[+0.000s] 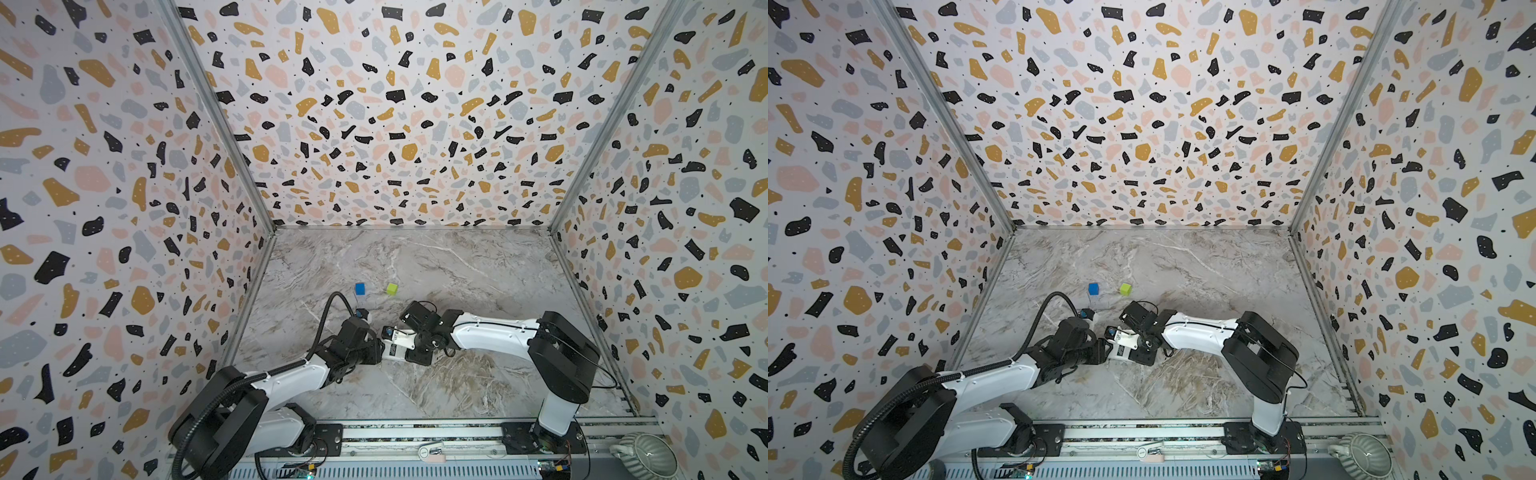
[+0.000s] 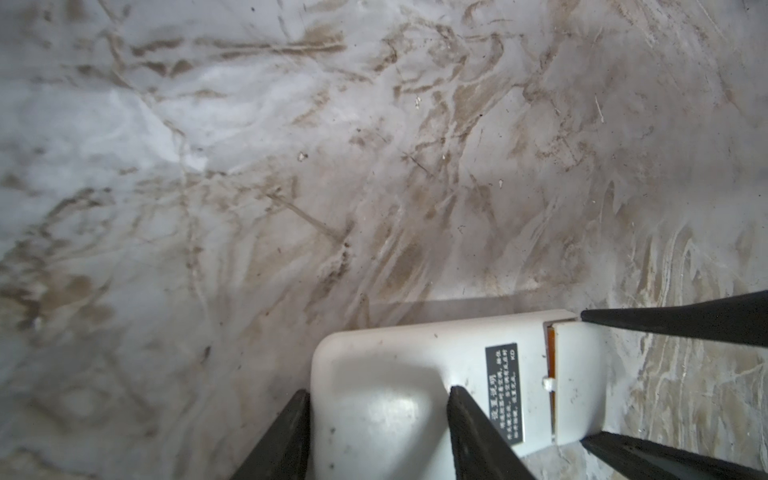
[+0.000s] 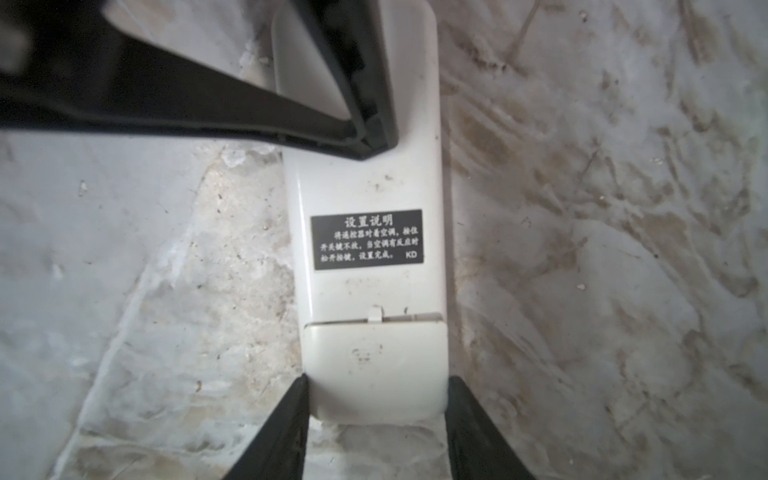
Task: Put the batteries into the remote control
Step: 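Carry the cover with the right gripper onto the battery compartment, then slide the cover along the remote with the right gripper to close it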
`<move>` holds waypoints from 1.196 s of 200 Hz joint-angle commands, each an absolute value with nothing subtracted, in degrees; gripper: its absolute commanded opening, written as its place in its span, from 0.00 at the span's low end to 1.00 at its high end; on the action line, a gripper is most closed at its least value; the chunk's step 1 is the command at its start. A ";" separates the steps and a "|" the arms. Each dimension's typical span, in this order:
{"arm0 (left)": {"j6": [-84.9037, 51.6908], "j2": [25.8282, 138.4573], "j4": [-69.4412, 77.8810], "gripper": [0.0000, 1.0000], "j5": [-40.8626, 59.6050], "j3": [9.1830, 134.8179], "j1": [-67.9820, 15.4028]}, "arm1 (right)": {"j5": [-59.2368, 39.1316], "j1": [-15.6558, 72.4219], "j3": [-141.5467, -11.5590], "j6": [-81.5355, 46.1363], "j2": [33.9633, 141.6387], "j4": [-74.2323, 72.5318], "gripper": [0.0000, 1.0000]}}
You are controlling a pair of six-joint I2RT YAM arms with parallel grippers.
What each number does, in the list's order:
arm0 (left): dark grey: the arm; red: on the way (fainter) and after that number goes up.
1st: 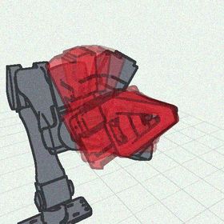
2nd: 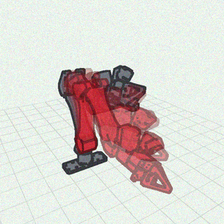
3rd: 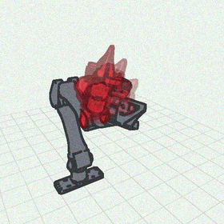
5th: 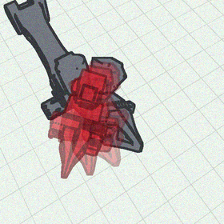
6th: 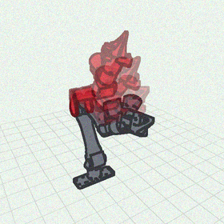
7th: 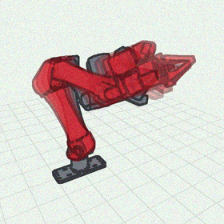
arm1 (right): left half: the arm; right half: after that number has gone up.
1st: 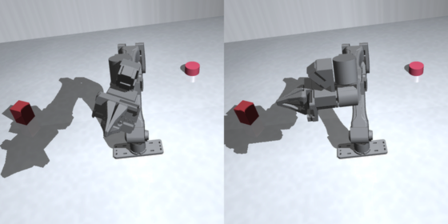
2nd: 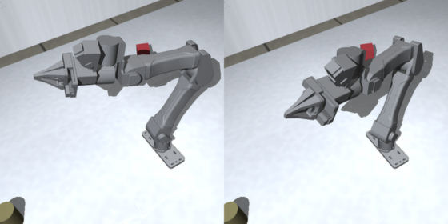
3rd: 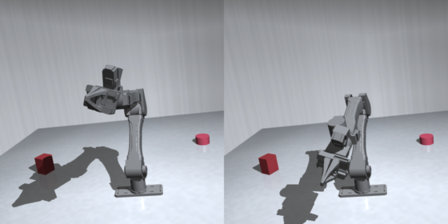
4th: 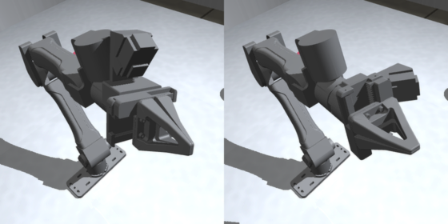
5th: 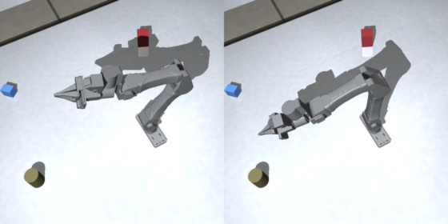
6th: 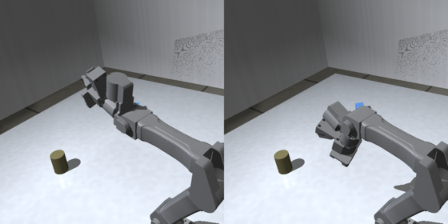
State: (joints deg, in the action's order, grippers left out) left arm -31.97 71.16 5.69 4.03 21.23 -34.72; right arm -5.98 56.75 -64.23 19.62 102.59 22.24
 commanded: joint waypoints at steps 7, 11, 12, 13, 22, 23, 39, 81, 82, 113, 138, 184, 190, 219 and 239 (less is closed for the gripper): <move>-31.73 71.54 7.01 0.54 4.04 20.39 -34.84 | -5.78 56.87 -65.98 19.95 102.34 25.22 0.31; -31.78 71.54 7.03 0.54 4.06 20.33 -34.89 | -5.80 56.87 -65.98 19.93 102.32 25.22 0.31; -31.76 71.54 7.03 0.54 4.05 20.36 -34.85 | -5.80 56.87 -65.99 19.90 102.36 25.27 0.31; -31.74 71.54 7.03 0.54 4.05 20.33 -34.87 | -5.80 56.91 -65.96 19.88 102.37 25.29 0.31; -31.73 71.53 6.99 0.54 4.04 20.39 -34.84 | -5.72 56.86 -66.00 19.79 102.44 25.38 0.31; -31.73 71.54 7.01 0.54 4.04 20.39 -34.91 | -5.72 56.86 -66.05 19.83 102.41 25.39 0.31; -31.70 71.54 6.94 0.54 4.04 20.42 -34.89 | -5.37 56.86 -66.08 19.62 102.48 25.53 0.31; -31.66 71.51 7.02 0.54 3.96 20.36 -34.89 | -5.45 56.85 -66.18 19.74 102.65 25.93 0.30; -31.65 71.53 7.03 0.54 3.96 20.37 -34.89 | -5.41 56.81 -66.23 19.71 102.65 25.93 0.30; -31.64 71.51 6.90 0.54 3.96 20.32 -34.84 | -6.13 56.87 -66.44 19.87 103.25 26.21 0.30; -31.60 71.44 6.86 0.54 3.87 20.34 -34.85 | -6.06 56.81 -66.35 19.86 103.41 26.28 0.30; -31.60 71.53 6.74 0.54 3.82 20.39 -34.89 | -6.06 56.85 -66.54 19.73 103.86 26.64 0.30; -31.64 71.54 6.75 0.54 3.82 20.45 -34.83 | -6.06 56.87 -66.54 19.69 103.95 26.80 0.30; -31.56 71.53 6.78 0.54 3.80 20.47 -34.86 | -5.83 56.87 -66.51 19.27 103.83 26.57 0.30; -31.55 71.46 6.68 0.54 3.87 20.44 -34.83 | -5.72 56.86 -66.38 19.17 103.88 26.63 0.29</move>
